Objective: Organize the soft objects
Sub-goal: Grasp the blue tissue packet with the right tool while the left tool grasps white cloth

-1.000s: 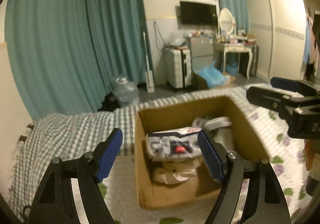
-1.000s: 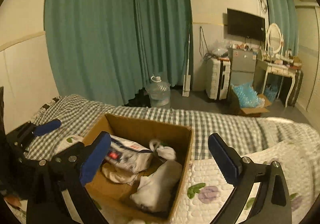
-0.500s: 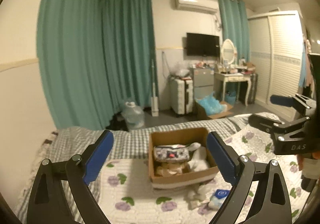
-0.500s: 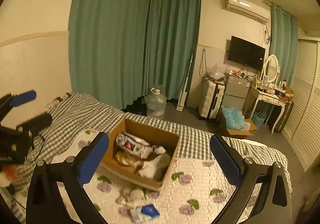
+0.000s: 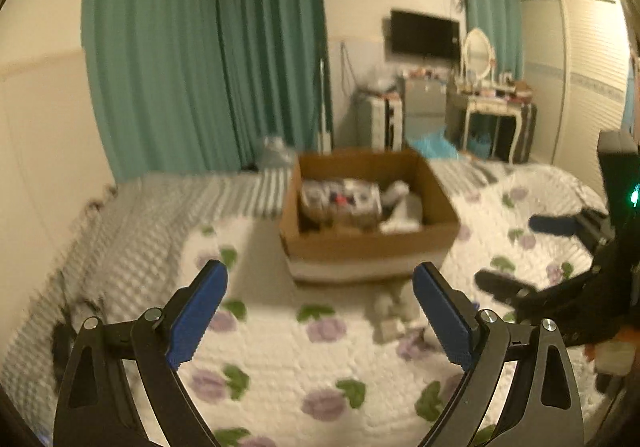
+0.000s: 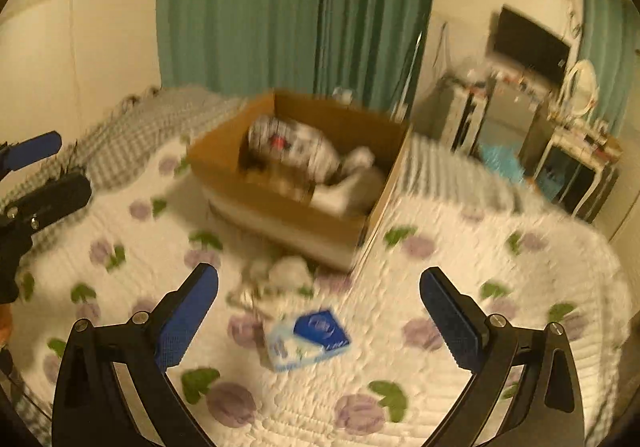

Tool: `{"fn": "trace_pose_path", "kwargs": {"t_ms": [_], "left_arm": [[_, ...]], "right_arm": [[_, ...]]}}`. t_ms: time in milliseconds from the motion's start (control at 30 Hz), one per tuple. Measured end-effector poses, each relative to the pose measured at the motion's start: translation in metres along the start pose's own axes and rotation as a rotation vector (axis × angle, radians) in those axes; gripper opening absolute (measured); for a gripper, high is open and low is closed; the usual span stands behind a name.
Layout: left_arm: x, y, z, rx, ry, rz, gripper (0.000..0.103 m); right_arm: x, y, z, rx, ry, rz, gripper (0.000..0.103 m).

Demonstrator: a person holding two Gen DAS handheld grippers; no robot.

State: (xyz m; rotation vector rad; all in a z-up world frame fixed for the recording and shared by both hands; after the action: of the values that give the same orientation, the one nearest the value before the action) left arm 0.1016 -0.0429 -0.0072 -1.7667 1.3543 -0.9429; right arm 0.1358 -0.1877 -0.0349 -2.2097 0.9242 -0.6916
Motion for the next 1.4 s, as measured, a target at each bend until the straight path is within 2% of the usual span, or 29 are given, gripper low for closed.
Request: {"fn": "trace_pose_path", "kwargs": {"t_ms": [267,400,467,500,533,667,767,867,1200,1233,1300,1333,1400], "left_arm": [[0.000,0.063,0.061,-0.202,-0.011,-0.062,0.095],[-0.001,0.083,0.084,-0.246,-0.020,-0.061,0.095],[-0.004,0.089,0.092,-0.252,-0.044,-0.063,0.095],[-0.006,0.091,0.096,-0.251,-0.048,-0.069,0.095],[-0.006,0.093,0.100,-0.253,-0.045,-0.074,0.095],[-0.011,0.099,0.112,-0.291,-0.046,-0.086,0.095],[-0.010,0.104,0.119,-0.347,0.002,-0.106,0.095],[-0.001,0.109,0.126,-0.389,0.021,-0.071,0.094],[0.056,0.104,0.142,-0.372,0.120,0.021,0.093],[0.063,0.103,0.145,-0.369,0.130,0.027,0.090],[0.074,0.100,0.151,-0.360,0.151,0.035,0.075],[0.081,0.099,0.155,-0.353,0.167,0.042,0.072],[0.089,0.100,0.161,-0.351,0.172,0.067,0.054]], "right_arm": [[-0.012,0.061,0.081,-0.161,-0.110,0.007,0.101],[-0.023,0.072,0.103,-0.217,-0.147,-0.018,0.100],[-0.026,0.072,0.109,-0.226,-0.154,-0.028,0.092],[-0.026,0.073,0.110,-0.227,-0.156,-0.026,0.083],[-0.025,0.073,0.111,-0.227,-0.152,-0.022,0.081],[-0.011,0.066,0.097,-0.166,-0.115,0.030,0.081],[0.010,0.061,0.079,-0.095,-0.075,0.104,0.081],[0.028,0.063,0.069,-0.064,-0.052,0.175,0.081],[0.076,0.071,0.060,-0.061,0.066,0.292,0.081],[0.079,0.073,0.061,-0.063,0.063,0.306,0.081],[0.083,0.076,0.063,-0.068,0.057,0.332,0.081],[0.084,0.076,0.064,-0.071,0.055,0.336,0.081],[0.084,0.076,0.065,-0.073,0.052,0.338,0.081]]}}
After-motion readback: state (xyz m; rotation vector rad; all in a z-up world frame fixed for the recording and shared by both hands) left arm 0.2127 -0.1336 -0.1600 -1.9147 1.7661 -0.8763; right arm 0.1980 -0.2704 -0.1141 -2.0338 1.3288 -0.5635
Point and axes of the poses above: each gripper's, at about its wrist camera, not at the fingertips, and z roughly the way its jaws point, x to its right, y to its underside, the point moved 6 cm from there along z, roughly the way its jaws point, and after that the axes turned 13 degrees about -z, right-handed, at the moved point
